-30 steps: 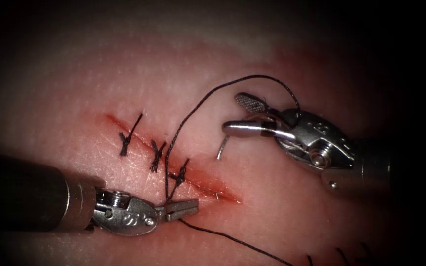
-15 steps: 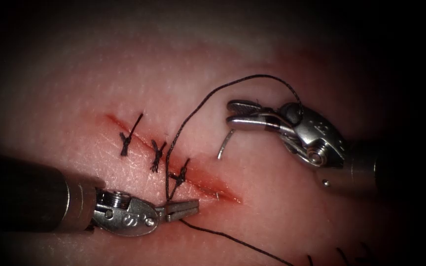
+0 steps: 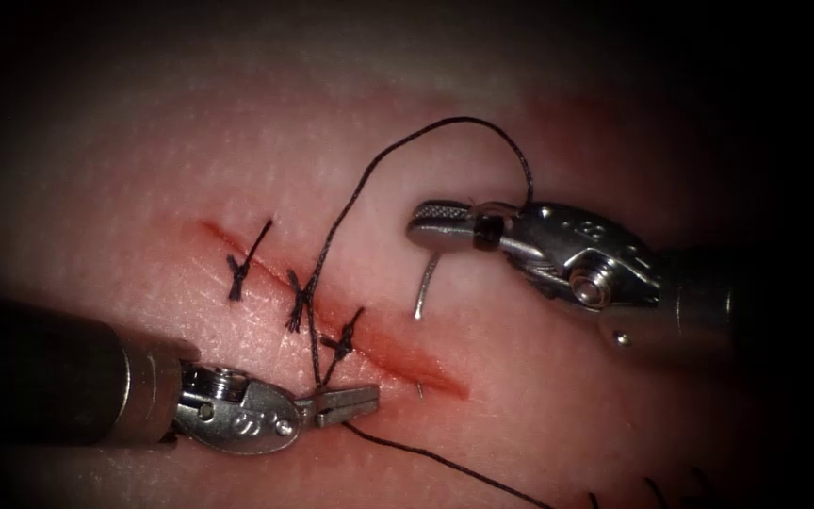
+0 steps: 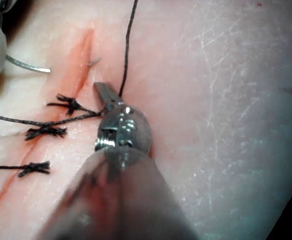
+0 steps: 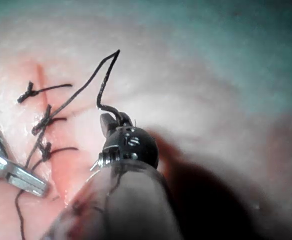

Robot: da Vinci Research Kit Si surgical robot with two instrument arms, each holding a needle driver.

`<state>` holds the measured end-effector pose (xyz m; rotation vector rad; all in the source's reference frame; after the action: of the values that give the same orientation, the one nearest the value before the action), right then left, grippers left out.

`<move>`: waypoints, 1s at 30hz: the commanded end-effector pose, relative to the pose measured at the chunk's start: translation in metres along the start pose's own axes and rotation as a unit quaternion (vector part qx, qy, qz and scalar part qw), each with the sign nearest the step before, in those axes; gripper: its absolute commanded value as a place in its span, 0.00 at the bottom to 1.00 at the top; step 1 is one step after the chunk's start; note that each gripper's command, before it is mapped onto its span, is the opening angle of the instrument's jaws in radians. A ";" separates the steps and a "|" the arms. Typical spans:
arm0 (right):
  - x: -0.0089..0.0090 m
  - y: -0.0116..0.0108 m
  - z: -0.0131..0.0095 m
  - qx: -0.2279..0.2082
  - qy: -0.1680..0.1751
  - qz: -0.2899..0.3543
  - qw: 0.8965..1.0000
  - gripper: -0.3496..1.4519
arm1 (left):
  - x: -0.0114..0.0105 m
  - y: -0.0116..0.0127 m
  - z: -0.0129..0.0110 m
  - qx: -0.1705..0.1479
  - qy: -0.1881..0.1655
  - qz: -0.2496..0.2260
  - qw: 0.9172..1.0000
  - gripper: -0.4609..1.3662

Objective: Wound Closure
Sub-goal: Use the right gripper to throw the needle through the top of the wound

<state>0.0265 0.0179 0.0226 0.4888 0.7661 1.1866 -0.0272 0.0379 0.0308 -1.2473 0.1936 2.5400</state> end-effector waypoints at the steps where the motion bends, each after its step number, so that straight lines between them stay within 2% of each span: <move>1: 0.0006 -0.0003 0.0002 -0.011 -0.014 0.042 0.999 0.00 | 0.0000 0.0000 0.0002 -0.004 -0.001 -0.001 1.000 0.06; 3: 0.0006 -0.0005 0.0004 -0.009 -0.031 0.065 0.997 0.00 | 0.0001 0.0001 0.0003 -0.004 -0.001 -0.001 1.000 0.06; 4: 0.0004 -0.0005 0.0005 -0.005 -0.045 0.110 0.993 0.00 | 0.0001 0.0001 0.0003 -0.002 0.000 -0.001 1.000 0.06; 5: 0.0003 -0.0005 0.0005 -0.004 -0.048 0.118 0.992 0.00 | 0.0002 0.0001 0.0003 -0.002 0.000 -0.001 1.000 0.06; 6: 0.0001 -0.0004 0.0006 0.001 -0.068 0.144 0.987 0.00 | 0.0002 0.0001 0.0003 -0.003 0.001 -0.001 1.000 0.06; 9: 0.0002 -0.0003 0.0005 -0.002 -0.079 0.170 0.982 0.00 | 0.0002 0.0001 0.0003 -0.003 0.001 -0.002 1.000 0.06; 12: -0.0002 -0.0006 0.0008 0.015 -0.094 0.189 0.977 0.00 | 0.0003 0.0001 0.0004 -0.003 0.001 -0.002 1.000 0.06; 18: -0.0039 -0.0026 0.0017 0.054 -0.142 0.260 0.954 0.00 | 0.0005 0.0000 0.0006 -0.004 0.001 0.000 1.000 0.06; 20: -0.0049 -0.0033 0.0017 0.063 -0.152 0.266 0.950 0.00 | 0.0006 -0.0001 0.0006 -0.004 0.002 0.000 1.000 0.06; 22: -0.0066 -0.0049 0.0017 0.072 -0.163 0.275 0.945 0.00 | 0.0007 -0.0002 0.0006 -0.005 0.001 -0.001 1.000 0.06; 30: -0.0086 -0.0093 0.0012 0.078 -0.176 0.276 0.942 0.00 | 0.0009 -0.0003 0.0006 -0.001 0.005 -0.003 1.000 0.06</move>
<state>0.0321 0.0067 0.0190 1.0737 0.4223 1.5015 -0.0281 0.0385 0.0304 -1.2573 0.1984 2.5278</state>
